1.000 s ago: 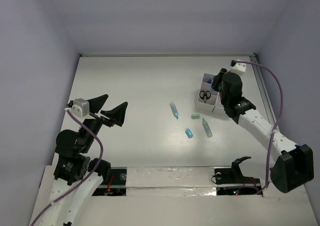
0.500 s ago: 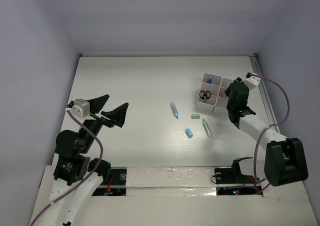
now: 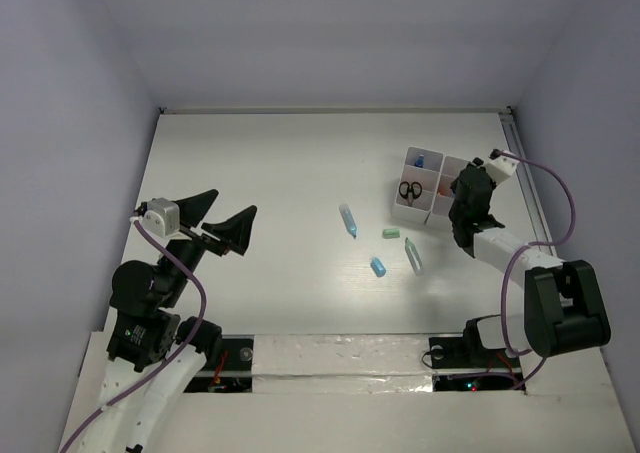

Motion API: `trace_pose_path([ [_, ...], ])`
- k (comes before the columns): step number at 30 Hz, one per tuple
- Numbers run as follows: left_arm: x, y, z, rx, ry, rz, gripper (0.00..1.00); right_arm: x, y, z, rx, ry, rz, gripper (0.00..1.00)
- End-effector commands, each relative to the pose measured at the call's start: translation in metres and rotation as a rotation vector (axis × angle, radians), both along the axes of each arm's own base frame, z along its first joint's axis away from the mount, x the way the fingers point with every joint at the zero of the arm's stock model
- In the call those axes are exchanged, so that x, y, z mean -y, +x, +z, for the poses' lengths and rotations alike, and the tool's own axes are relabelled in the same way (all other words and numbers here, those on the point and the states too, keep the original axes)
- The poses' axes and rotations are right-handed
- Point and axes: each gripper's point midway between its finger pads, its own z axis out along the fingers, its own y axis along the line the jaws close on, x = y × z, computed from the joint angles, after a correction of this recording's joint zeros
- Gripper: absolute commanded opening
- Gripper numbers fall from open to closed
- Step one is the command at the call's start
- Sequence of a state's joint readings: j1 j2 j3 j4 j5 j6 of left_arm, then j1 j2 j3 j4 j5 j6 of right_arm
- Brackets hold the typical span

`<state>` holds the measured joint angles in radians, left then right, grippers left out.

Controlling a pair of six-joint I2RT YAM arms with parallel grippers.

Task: Sort the stationery into containers
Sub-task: Place the stationery in the storage box, then pick up the pen from the center of the board.

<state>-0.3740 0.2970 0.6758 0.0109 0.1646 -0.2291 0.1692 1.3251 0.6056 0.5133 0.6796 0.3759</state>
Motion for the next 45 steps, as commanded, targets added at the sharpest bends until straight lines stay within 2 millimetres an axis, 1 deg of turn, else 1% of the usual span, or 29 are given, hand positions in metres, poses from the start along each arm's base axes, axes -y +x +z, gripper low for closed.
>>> trace_pose_path([
  [1, 0.001, -0.005, 0.021, 0.064, -0.022, -0.013, 0.99, 0.008, 0.007, 0.026, 0.093, -0.007, -0.045, 0.2],
  [4, 0.001, -0.005, 0.02, 0.062, -0.022, -0.013, 0.99, 0.006, 0.008, 0.022, 0.084, -0.002, -0.033, 0.21],
  [7, 0.001, -0.004, 0.02, 0.06, -0.023, -0.014, 0.99, 0.005, 0.007, 0.018, 0.073, 0.001, -0.022, 0.24],
  [8, 0.002, -0.004, 0.02, 0.06, -0.023, -0.017, 0.99, 0.003, 0.007, 0.017, 0.067, 0.002, -0.01, 0.3],
  [10, 0.002, -0.004, 0.02, 0.06, -0.023, -0.017, 0.99, 0.002, 0.006, 0.017, 0.062, 0.003, -0.001, 0.31],
  [12, 0.002, -0.004, 0.02, 0.061, -0.023, -0.018, 0.99, -0.003, 0.008, 0.018, 0.058, 0.012, 0.029, 0.44],
  [13, 0.002, -0.004, 0.02, 0.06, -0.022, -0.02, 0.99, -0.005, 0.007, 0.022, 0.069, 0.019, 0.037, 0.45],
  [14, 0.003, -0.003, 0.019, 0.059, -0.022, -0.02, 0.99, -0.008, 0.008, 0.024, 0.069, 0.024, 0.055, 0.52],
  [15, 0.003, -0.003, 0.019, 0.059, -0.022, -0.02, 0.99, -0.01, 0.008, 0.025, 0.066, 0.026, 0.065, 0.53],
  [17, 0.003, -0.003, 0.018, 0.055, -0.021, -0.022, 0.99, -0.014, 0.008, 0.032, 0.076, 0.034, 0.089, 0.6],
  [20, 0.004, -0.003, 0.019, 0.057, -0.021, -0.025, 0.99, -0.02, 0.007, 0.039, 0.079, 0.044, 0.127, 0.61],
  [22, 0.005, -0.003, 0.019, 0.054, -0.022, -0.029, 0.99, -0.024, 0.005, 0.038, 0.064, 0.055, 0.154, 0.61],
  [23, 0.005, -0.003, 0.019, 0.054, -0.022, -0.029, 0.99, -0.031, 0.004, 0.042, 0.069, 0.074, 0.189, 0.61],
  [24, 0.005, -0.002, 0.018, 0.053, -0.022, -0.029, 0.99, -0.036, 0.0, 0.034, 0.028, 0.086, 0.218, 0.61],
  [26, 0.006, -0.001, 0.017, 0.046, -0.019, -0.03, 0.99, -0.068, -0.003, 0.033, -0.001, 0.126, 0.351, 0.59],
  [27, 0.006, 0.001, 0.015, 0.04, -0.017, -0.029, 0.99, -0.078, -0.012, 0.023, -0.06, 0.139, 0.398, 0.57],
  [28, 0.007, 0.002, 0.014, 0.034, -0.016, -0.029, 0.99, -0.091, -0.017, 0.02, -0.09, 0.154, 0.446, 0.56],
  [29, 0.008, 0.004, 0.012, 0.021, -0.014, -0.031, 0.99, -0.113, -0.024, 0.015, -0.123, 0.169, 0.538, 0.56],
  [30, 0.008, 0.005, 0.011, 0.015, -0.012, -0.03, 0.99, -0.12, -0.037, 0.004, -0.187, 0.176, 0.573, 0.54],
  [31, 0.008, 0.006, 0.011, 0.01, -0.014, -0.028, 0.99, -0.127, -0.044, -0.001, -0.222, 0.184, 0.609, 0.53],
  [32, 0.008, 0.008, 0.009, -0.001, -0.014, -0.025, 0.99, -0.138, -0.054, -0.008, -0.264, 0.203, 0.682, 0.53],
  [33, 0.008, 0.01, 0.008, -0.008, -0.02, -0.02, 0.99, -0.146, -0.07, -0.025, -0.357, 0.218, 0.728, 0.53],
  [34, 0.008, 0.01, 0.008, -0.009, -0.023, -0.019, 0.99, -0.144, -0.077, -0.032, -0.398, 0.221, 0.722, 0.53],
  [35, 0.008, 0.011, 0.008, -0.012, -0.025, -0.017, 0.99, -0.149, -0.084, -0.038, -0.43, 0.235, 0.758, 0.53],
  [37, 0.008, 0.011, 0.007, -0.017, -0.027, -0.016, 0.99, -0.153, -0.104, -0.059, -0.522, 0.255, 0.787, 0.55],
  [39, 0.009, 0.012, 0.006, -0.022, -0.026, -0.019, 0.99, -0.153, -0.113, -0.075, -0.585, 0.264, 0.802, 0.58],
  [41, 0.01, 0.011, 0.007, -0.02, -0.025, -0.027, 0.99, -0.153, -0.122, -0.097, -0.683, 0.279, 0.8, 0.6],
  [42, 0.01, 0.011, 0.006, -0.021, -0.024, -0.028, 0.99, -0.159, -0.125, -0.1, -0.704, 0.277, 0.82, 0.61],
  [45, 0.008, 0.012, 0.006, -0.022, -0.023, -0.016, 0.99, -0.157, -0.122, -0.106, -0.727, 0.278, 0.802, 0.63],
])
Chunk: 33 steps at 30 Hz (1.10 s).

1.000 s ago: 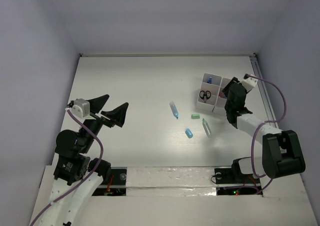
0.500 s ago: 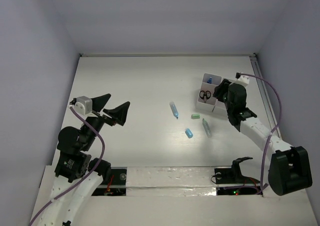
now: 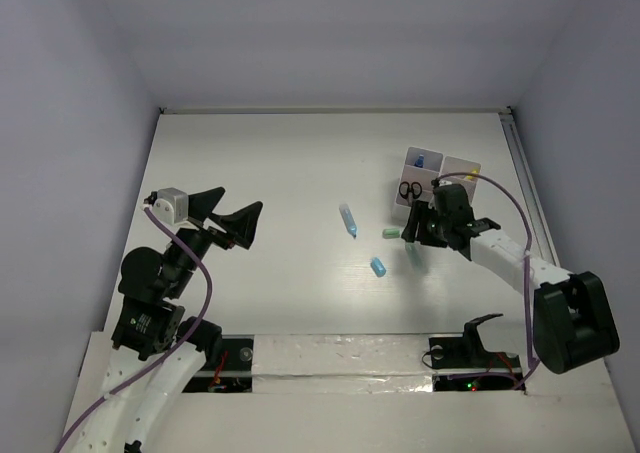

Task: Sort the stationery into containers
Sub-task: Pick up the pen from the center of the board.

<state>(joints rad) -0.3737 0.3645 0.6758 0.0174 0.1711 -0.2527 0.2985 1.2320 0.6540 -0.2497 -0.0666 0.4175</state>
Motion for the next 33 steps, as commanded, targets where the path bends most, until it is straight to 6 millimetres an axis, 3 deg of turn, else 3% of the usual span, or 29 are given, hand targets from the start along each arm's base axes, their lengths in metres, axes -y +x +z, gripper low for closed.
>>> trace_pose_path([
  [1, 0.0, -0.001, 0.017, 0.043, -0.026, -0.002, 0.99, -0.006, -0.011, -0.008, -0.066, -0.003, 0.042, 0.63],
  [9, -0.002, -0.004, 0.02, 0.052, -0.03, 0.0, 0.99, 0.002, -0.015, -0.018, -0.131, -0.068, 0.018, 0.71],
  [16, -0.001, -0.007, 0.022, 0.059, -0.03, -0.009, 0.99, -0.013, -0.03, -0.038, -0.229, -0.129, 0.053, 0.71],
  [19, 0.0, -0.01, 0.023, 0.065, -0.032, -0.015, 0.99, -0.002, -0.029, -0.043, -0.245, -0.224, 0.011, 0.7],
  [22, 0.0, -0.011, 0.024, 0.068, -0.03, -0.017, 0.99, 0.007, -0.031, -0.047, -0.275, -0.304, -0.041, 0.65],
  [28, 0.003, -0.014, 0.024, 0.068, -0.031, -0.031, 0.99, 0.003, -0.04, -0.059, -0.329, -0.351, -0.026, 0.54],
  [29, 0.003, -0.014, 0.025, 0.07, -0.033, -0.031, 0.99, 0.003, -0.04, -0.061, -0.337, -0.357, -0.031, 0.43],
  [31, 0.002, -0.014, 0.025, 0.07, -0.032, -0.029, 0.99, 0.001, -0.042, -0.067, -0.359, -0.385, -0.019, 0.37],
  [32, 0.002, -0.014, 0.025, 0.07, -0.032, -0.029, 0.99, 0.001, -0.041, -0.068, -0.364, -0.388, -0.021, 0.24],
  [33, 0.004, -0.015, 0.024, 0.068, -0.032, -0.035, 0.99, 0.002, -0.041, -0.069, -0.368, -0.399, -0.023, 0.19],
])
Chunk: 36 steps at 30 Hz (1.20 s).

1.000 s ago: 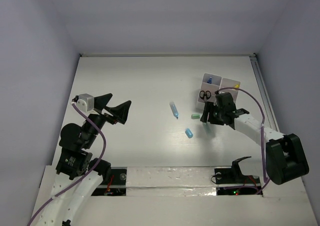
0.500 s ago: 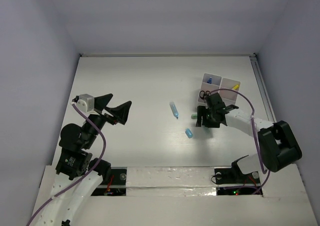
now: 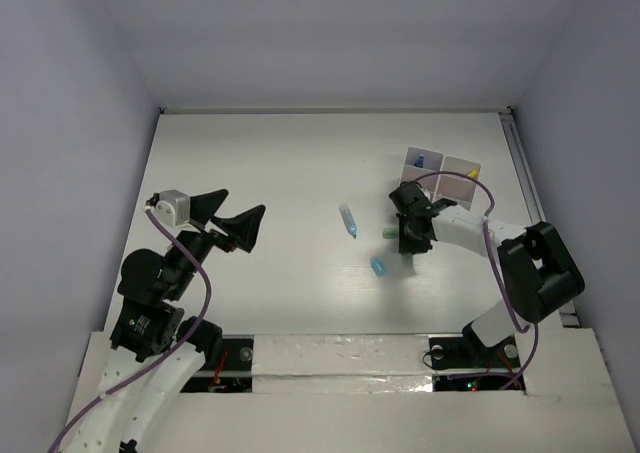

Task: Sort the stationery into containers
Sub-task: Pick up the pen from the center of the board.

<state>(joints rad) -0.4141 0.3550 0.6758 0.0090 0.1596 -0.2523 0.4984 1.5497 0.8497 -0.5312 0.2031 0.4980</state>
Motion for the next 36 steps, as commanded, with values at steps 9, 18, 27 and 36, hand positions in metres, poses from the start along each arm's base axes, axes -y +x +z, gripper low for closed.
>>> trace_pose_path([
  [9, 0.015, -0.016, 0.028, 0.087, -0.046, -0.11, 0.99, -0.01, 0.013, 0.056, 0.157, 0.019, 0.008, 0.02],
  [18, 0.034, -0.016, 0.017, 0.006, -0.121, -0.212, 0.99, -0.142, 0.058, 0.183, 0.469, 0.497, 0.259, 0.01],
  [27, 0.06, 0.012, -0.041, -0.25, -0.09, -0.266, 0.53, -0.245, 0.08, 0.245, 0.546, 0.756, 0.432, 0.03],
  [36, 0.076, 0.039, -0.094, -0.442, -0.15, -0.235, 0.49, -0.274, 0.059, 0.263, 0.553, 0.94, 0.503, 0.04],
])
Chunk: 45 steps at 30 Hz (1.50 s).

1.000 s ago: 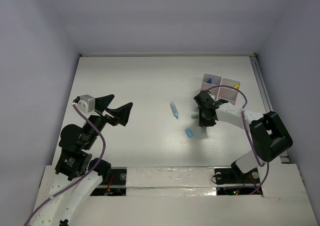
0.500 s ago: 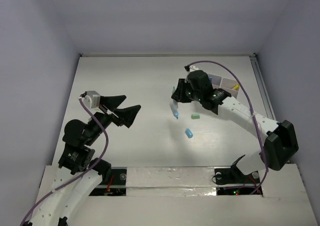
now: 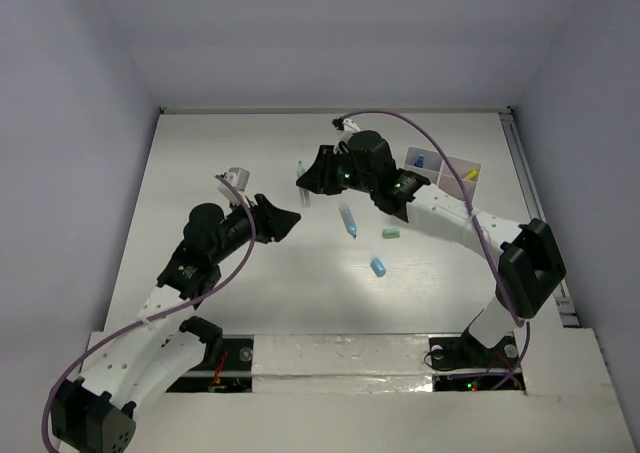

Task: Sort the stationery into containers
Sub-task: Pick up the pen from the center of the board.

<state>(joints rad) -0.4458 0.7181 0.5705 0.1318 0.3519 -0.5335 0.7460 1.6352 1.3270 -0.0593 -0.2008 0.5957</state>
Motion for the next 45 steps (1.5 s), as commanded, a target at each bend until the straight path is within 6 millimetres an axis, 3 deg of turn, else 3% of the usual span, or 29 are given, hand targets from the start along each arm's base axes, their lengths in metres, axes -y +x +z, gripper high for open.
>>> trace_pose_path([
  [1, 0.003, 0.008, 0.009, 0.018, -0.066, 0.038, 0.47, -0.016, -0.009, 0.045, 0.076, 0.157, 0.067, 0.04],
  [11, 0.023, 0.013, 0.005, 0.021, -0.06, 0.05, 0.47, -0.017, -0.022, 0.04, 0.064, 0.179, 0.096, 0.05],
  [16, 0.034, 0.014, 0.001, 0.027, -0.008, 0.089, 0.4, -0.016, -0.028, 0.042, 0.058, 0.198, 0.113, 0.06],
  [28, 0.021, 0.023, 0.002, 0.06, 0.054, 0.249, 0.43, -0.012, -0.035, 0.04, 0.058, 0.183, 0.111, 0.06],
  [32, 0.019, 0.026, 0.002, 0.066, 0.064, 0.265, 0.54, -0.01, -0.035, 0.037, 0.058, 0.163, 0.105, 0.06],
  [35, 0.02, 0.028, 0.003, 0.078, 0.057, 0.269, 0.54, -0.014, -0.042, 0.038, 0.054, 0.17, 0.135, 0.06],
  [45, 0.027, 0.032, 0.012, 0.112, 0.013, 0.263, 0.37, -0.019, -0.05, 0.032, 0.024, 0.181, 0.166, 0.06],
])
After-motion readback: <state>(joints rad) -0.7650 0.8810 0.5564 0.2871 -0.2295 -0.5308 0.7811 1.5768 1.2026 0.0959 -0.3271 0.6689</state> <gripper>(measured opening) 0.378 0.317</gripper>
